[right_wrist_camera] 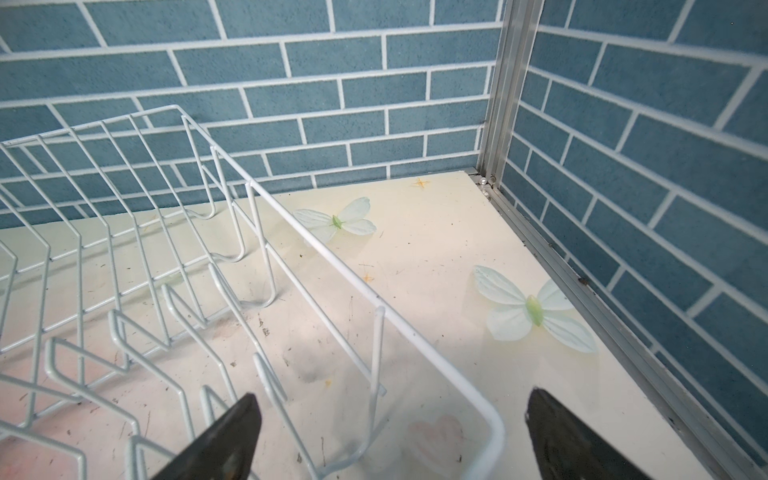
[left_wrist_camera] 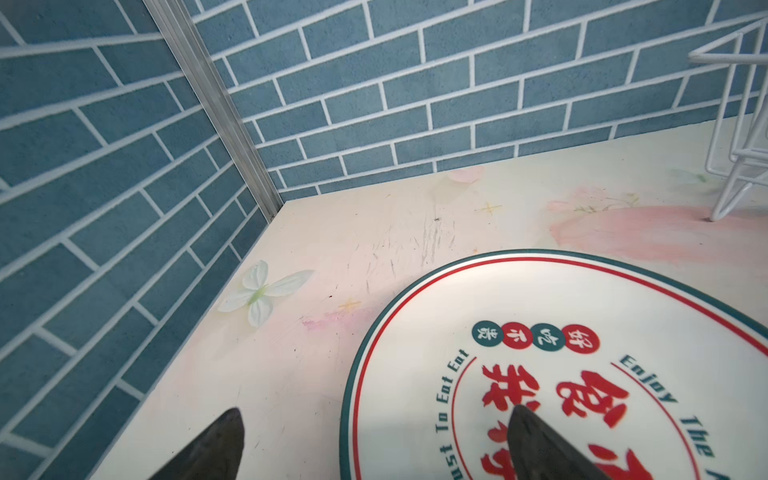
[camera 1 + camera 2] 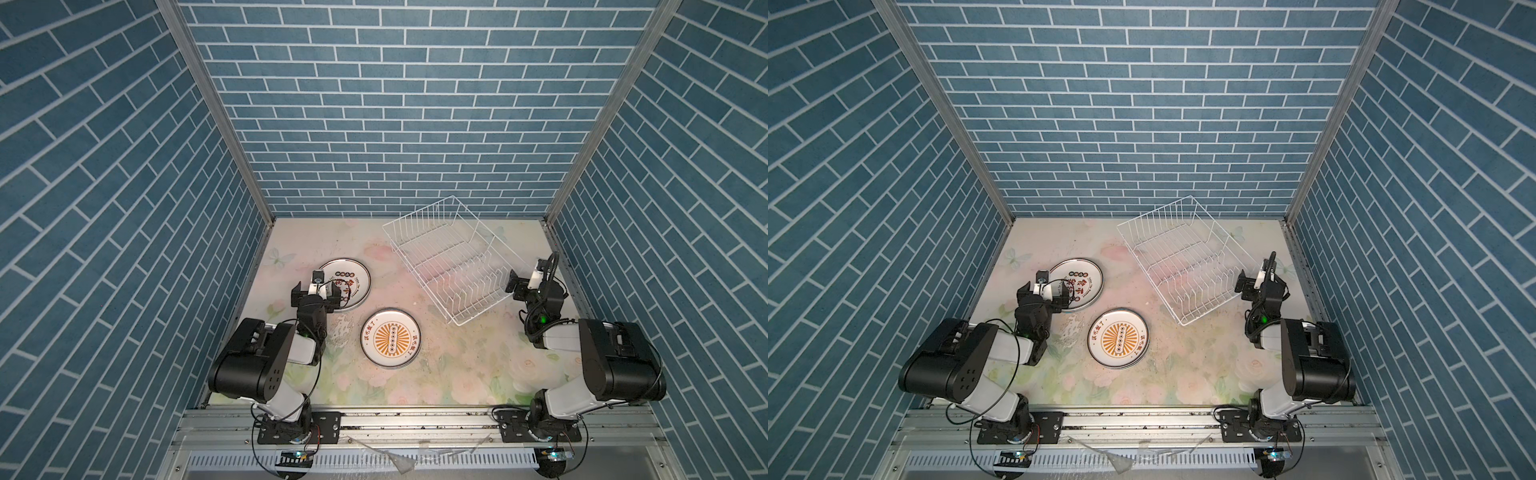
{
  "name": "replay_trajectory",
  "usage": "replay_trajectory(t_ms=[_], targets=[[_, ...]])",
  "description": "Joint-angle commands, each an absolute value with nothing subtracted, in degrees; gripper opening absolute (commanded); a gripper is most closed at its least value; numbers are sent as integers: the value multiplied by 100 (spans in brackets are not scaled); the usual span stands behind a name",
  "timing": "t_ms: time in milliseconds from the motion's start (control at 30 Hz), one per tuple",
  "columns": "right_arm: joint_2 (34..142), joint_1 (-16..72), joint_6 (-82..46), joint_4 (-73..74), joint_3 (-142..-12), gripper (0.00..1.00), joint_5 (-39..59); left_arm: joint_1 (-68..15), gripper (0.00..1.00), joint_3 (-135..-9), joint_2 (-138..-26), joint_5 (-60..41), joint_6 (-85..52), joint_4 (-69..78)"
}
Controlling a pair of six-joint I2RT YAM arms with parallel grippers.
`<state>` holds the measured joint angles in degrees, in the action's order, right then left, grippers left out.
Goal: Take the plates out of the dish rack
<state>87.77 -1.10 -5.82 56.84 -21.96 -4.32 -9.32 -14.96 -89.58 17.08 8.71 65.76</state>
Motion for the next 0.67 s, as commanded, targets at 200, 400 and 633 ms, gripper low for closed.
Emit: replay_trajectory(t_ms=[200, 400, 633], targets=[[8828, -158, -352, 5045, -2206, 99, -542, -861, 99, -1613, -8849, 1757, 771, 6287], [8850, -164, -343, 4997, -2237, 99, -544, -861, 99, -1609, -8848, 1751, 773, 6286], [8835, -158, -337, 5041, -2208, 99, -542, -861, 100, -1624, -8851, 1750, 769, 6274]])
